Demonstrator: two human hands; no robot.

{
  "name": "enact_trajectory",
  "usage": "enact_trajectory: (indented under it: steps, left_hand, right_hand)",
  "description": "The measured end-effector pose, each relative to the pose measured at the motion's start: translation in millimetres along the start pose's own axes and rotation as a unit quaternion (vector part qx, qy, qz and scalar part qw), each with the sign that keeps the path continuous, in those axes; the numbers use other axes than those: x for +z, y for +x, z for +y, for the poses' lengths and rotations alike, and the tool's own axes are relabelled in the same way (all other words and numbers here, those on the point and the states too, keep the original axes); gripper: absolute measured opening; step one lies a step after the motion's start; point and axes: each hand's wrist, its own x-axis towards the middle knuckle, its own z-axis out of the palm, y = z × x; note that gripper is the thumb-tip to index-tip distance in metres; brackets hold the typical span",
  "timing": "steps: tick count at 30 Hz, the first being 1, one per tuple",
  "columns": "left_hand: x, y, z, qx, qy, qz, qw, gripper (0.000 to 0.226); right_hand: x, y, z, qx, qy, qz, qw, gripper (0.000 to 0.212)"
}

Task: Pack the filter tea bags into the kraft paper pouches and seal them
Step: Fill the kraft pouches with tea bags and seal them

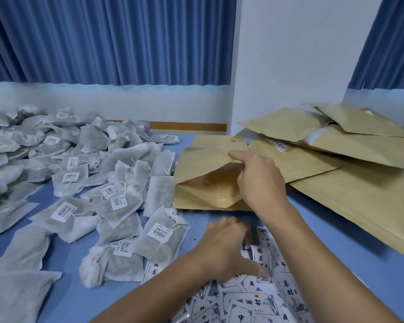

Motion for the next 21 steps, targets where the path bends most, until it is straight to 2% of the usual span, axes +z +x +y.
enact_trajectory:
  steps: [5,7,9,12,13,15,17,18,21]
  left_hand:
    - [-3.9,-7.4,-2.6,0.017,-0.139,0.089,0.986,0.028]
    - [-7.6,-7.3,-0.5,-0.018,-0.286,0.138,0.948,0.025]
    - [-16.7,-4.2,1.7,-0.071,-0.453,0.171,0.872,0.024]
    - [-36.2,-1.2,2.9,-0.159,-0.574,0.161,0.787,0.024]
    - [-42.9,1.6,2.2,-0.181,-0.627,0.133,0.746,0.026]
    - [-57.1,12.4,0.4,-0.210,-0.740,0.093,0.633,0.027]
    - [-69.1,28.9,-1.7,-0.223,-0.809,0.114,0.533,0.020]
    - [-73.0,38.1,-2.0,-0.226,-0.827,0.141,0.496,0.017]
    - [-81.2,64.5,-2.2,-0.173,-0.858,0.195,0.443,0.023]
  right_hand:
    - [0.2,0.9,1.0,-0.007,0.000,-0.006,1.000,0.068]
    - [-1.3,1.2,1.4,-0.006,0.000,-0.008,1.000,0.067]
    - [-3.1,2.3,2.9,0.001,0.005,-0.014,1.000,0.066]
    - [-5.0,4.1,3.8,0.004,0.012,-0.021,1.000,0.065]
    - [-5.0,4.8,3.3,0.000,0.007,-0.024,1.000,0.065]
    - [-3.7,4.8,1.8,-0.007,-0.005,-0.033,0.999,0.066]
    - [-1.6,3.9,0.6,-0.014,-0.010,-0.041,0.999,0.064]
    - [-0.6,3.2,-0.1,-0.017,-0.012,-0.044,0.999,0.061]
    - [1.6,2.2,-1.6,-0.018,-0.017,-0.045,0.999,0.061]
